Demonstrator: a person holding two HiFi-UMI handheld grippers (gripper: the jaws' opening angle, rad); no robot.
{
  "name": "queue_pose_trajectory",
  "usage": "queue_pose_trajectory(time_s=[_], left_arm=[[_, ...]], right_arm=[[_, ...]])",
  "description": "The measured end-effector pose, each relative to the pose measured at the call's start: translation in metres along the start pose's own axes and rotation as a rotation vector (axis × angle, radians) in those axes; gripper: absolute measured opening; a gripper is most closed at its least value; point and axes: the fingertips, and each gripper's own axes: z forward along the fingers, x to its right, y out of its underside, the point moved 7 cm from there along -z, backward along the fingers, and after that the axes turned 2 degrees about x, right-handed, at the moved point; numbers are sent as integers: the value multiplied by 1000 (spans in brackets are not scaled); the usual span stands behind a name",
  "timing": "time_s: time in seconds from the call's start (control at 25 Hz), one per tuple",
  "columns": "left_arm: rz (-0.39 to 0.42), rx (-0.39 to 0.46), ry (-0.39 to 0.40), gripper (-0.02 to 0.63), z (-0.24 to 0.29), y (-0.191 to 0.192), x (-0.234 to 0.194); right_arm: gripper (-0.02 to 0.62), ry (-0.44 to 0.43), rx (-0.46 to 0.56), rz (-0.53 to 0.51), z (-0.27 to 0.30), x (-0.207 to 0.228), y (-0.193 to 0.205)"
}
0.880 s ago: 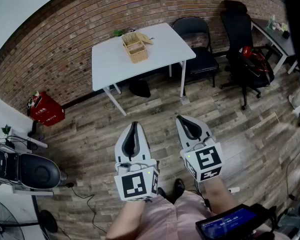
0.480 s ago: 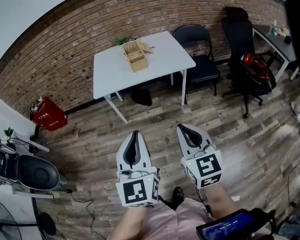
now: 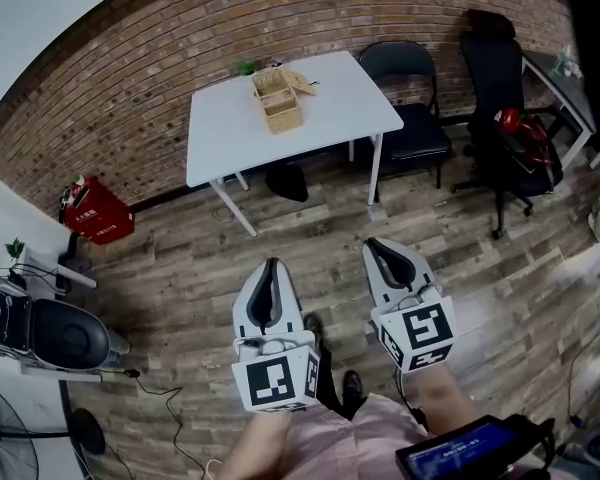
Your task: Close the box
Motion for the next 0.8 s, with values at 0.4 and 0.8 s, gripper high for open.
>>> queue_pose_trajectory(time_s=[0.4,0.8], left_arm=[[-33,-22,-4,20,105,35,-49],[-29,-32,6,20,229,40,-106]], right_arm=[[130,-9,-40,-12,109,30,15],[132,15,-45,-13,235,65,-5]])
